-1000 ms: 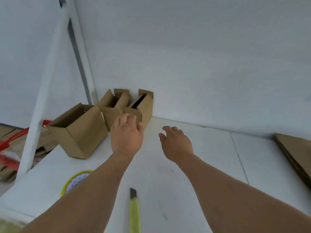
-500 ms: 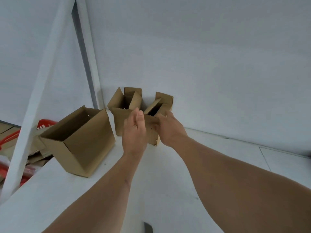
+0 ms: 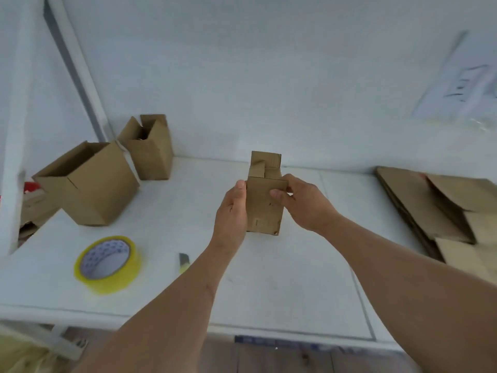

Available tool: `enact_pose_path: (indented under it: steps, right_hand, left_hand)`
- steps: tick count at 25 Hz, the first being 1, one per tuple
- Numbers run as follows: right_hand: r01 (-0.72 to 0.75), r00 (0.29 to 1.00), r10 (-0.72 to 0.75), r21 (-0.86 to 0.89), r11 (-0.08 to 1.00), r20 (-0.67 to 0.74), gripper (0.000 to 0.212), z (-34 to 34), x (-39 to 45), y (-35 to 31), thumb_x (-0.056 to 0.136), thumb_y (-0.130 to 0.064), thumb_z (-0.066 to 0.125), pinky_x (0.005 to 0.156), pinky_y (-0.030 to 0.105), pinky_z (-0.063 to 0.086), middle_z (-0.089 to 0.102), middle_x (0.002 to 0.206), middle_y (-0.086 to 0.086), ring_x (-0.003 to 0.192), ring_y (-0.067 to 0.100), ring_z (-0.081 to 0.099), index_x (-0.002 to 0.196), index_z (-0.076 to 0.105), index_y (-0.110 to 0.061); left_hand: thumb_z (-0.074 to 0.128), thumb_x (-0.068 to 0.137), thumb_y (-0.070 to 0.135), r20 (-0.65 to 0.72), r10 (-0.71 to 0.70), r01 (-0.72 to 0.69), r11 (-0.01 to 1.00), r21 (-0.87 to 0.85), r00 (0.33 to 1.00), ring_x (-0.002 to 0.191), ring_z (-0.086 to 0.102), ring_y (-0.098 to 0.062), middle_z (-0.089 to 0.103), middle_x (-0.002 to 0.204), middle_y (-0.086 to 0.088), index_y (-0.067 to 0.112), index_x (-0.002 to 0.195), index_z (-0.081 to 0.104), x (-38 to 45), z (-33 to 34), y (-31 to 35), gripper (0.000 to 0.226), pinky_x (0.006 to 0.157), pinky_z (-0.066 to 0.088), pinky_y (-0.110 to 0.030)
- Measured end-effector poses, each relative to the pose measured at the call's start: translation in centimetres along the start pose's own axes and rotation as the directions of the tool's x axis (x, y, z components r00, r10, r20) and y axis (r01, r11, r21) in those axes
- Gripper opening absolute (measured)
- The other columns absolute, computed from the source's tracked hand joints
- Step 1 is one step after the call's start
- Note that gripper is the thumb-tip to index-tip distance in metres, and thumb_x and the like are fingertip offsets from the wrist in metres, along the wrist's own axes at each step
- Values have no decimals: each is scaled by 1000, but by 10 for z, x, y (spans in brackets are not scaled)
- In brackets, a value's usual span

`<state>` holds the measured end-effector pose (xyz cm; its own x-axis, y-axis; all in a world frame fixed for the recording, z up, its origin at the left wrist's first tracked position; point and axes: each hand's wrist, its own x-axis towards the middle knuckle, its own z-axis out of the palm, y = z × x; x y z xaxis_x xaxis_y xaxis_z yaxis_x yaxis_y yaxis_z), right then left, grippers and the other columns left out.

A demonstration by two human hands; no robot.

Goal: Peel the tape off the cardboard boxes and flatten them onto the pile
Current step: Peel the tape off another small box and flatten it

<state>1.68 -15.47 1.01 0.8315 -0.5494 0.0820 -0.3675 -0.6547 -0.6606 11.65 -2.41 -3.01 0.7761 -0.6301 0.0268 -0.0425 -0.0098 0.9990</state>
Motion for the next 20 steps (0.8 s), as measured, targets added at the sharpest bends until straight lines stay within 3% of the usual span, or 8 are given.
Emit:
enact_pose_path:
  steps: [2, 6, 10, 12, 15, 17, 18, 20]
  right_hand:
    - [-37, 999, 38, 29, 999, -30, 16, -21, -45, 18, 100, -37, 51, 63, 19, 39, 64, 104, -7, 79, 0, 55, 102, 54, -22]
    - [-125, 974, 128, 26, 992, -186, 24, -49, -99, 51, 99, -43, 49, 57, 21, 36, 58, 88, -13, 74, 0, 53, 96, 47, -20]
    - [-101, 883, 200, 245, 964, -424, 26, -55, -99, 75, 96, -47, 54, 66, 31, 44, 60, 90, -15, 80, 10, 59, 99, 50, -21]
    - [-69, 836, 268, 392, 917, -479, 24, -59, -91, 83, 94, -48, 57, 69, 25, 48, 64, 92, -15, 82, 2, 62, 105, 52, -27]
    - [-83, 828, 341, 503, 860, -445, 25, -70, -73, 96, 92, -51, 58, 69, 23, 52, 69, 93, -10, 78, -1, 65, 107, 55, -31]
    - [-114, 824, 396, 567, 816, -405, 30, -73, -61, 101, 91, -54, 58, 73, 31, 56, 70, 92, -8, 80, 6, 68, 103, 61, -27]
    - [-135, 820, 424, 591, 795, -384, 34, -72, -57, 103, 90, -56, 58, 73, 33, 56, 71, 89, -8, 79, 8, 68, 100, 63, -24]
    - [-178, 824, 460, 620, 764, -330, 45, -68, -51, 104, 90, -58, 57, 66, 32, 51, 67, 81, -7, 70, 11, 62, 93, 63, -14]
  left_hand:
    - [29, 88, 74, 68, 3, -4, 1000, 14, 998, 108, 60, 2, 65, 116, 17, 47, 111, 63, -36, 25, -2, 49, 87, 47, -19]
    - [21, 75, 90, 152, 8, -28, 991, 130, 988, 116, 54, -1, 60, 125, 17, 40, 126, 58, -75, 61, -12, 81, 105, 42, -32]
    - [25, 79, 85, 169, 10, -26, 996, 89, 986, 116, 53, 0, 61, 122, 15, 48, 107, 63, -73, 100, 2, 60, 104, 41, -35]
    - [30, 79, 84, 176, 2, -6, 1000, 25, 984, 117, 56, -2, 62, 123, 12, 42, 109, 65, -64, 116, 10, 63, 104, 43, -39]
    - [38, 84, 77, 233, -33, 31, 999, 14, 972, 113, 58, 3, 66, 117, 21, 40, 115, 65, -50, 134, 12, 55, 102, 45, -35]
    - [39, 94, 65, 262, -26, 9, 998, 66, 965, 98, 56, 19, 65, 98, 37, 55, 94, 66, -48, 140, 19, 30, 93, 43, -20]
    - [37, 96, 63, 266, -38, 14, 996, 90, 963, 94, 56, 21, 64, 94, 39, 58, 88, 65, -47, 141, 23, 30, 91, 42, -19]
    - [29, 93, 70, 259, -82, 54, 992, 114, 962, 104, 59, 11, 68, 104, 30, 51, 100, 68, -42, 138, 21, 44, 99, 43, -27]
